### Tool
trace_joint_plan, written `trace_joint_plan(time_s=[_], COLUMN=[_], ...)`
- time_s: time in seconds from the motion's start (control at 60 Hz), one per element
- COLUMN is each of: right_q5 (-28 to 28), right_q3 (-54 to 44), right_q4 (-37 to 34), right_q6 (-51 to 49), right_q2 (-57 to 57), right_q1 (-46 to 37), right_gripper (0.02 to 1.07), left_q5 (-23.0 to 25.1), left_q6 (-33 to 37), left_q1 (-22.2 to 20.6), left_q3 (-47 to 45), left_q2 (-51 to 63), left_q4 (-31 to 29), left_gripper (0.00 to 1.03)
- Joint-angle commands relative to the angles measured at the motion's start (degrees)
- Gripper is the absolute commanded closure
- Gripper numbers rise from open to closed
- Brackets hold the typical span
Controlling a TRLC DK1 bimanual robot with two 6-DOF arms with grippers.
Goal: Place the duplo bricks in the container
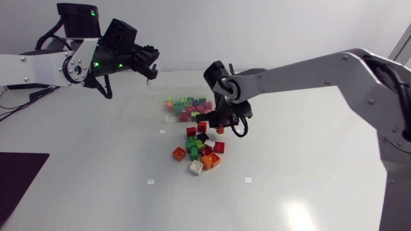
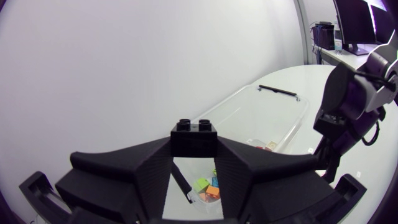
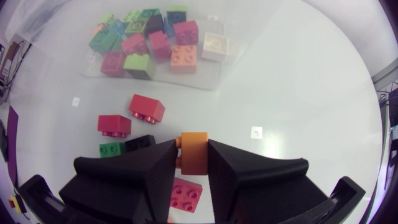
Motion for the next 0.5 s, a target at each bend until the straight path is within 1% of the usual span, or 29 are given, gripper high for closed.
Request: trace_joint_plan(time_s=[0.0, 0.2, 0.317, 0.35, 0.417, 0.433, 0.467, 0.483], right_q5=[0.4, 0.7, 0.7, 0.7, 0.7, 0.7, 0.7, 0.7], right_q3=[-1.8, -1.7, -0.2, 0.2, 1.2, 1.4, 1.8, 2.0], right_q4=[0.5, 0.2, -0.8, -0.9, -1.2, -1.3, -1.3, -1.4], right_q6=[-1.2, -2.4, -2.6, -2.6, -2.6, -2.6, -2.6, -2.6], right_q2=[-4.2, -9.3, -10.9, -11.2, -11.9, -11.9, -12.0, -12.1], right_q1=[-0.5, -0.6, -1.0, -1.1, -1.2, -1.2, -1.2, -1.2], right_gripper=[0.79, 0.79, 0.79, 0.79, 0.79, 0.79, 0.79, 0.79], left_q5=[-0.4, -0.5, -0.3, -0.2, 0.3, 0.7, 1.0, 1.1], left_q6=[-3.7, -9.1, -10.8, -10.9, -11.4, -11.4, -11.4, -11.4], left_q1=[0.0, -0.1, -0.5, -0.6, -0.9, -0.9, -0.9, -0.9], left_q3=[4.1, 11.7, 14.3, 14.7, 16.4, 16.9, 17.2, 17.8], left_q2=[3.7, 10.1, 12.1, 12.4, 13.1, 13.4, 13.5, 13.5], left_q4=[-0.4, -6.4, -9.2, -9.9, -12.6, -13.4, -14.1, -14.8], left_gripper=[0.99, 0.98, 0.97, 0.94, 0.81, 0.74, 0.67, 0.57])
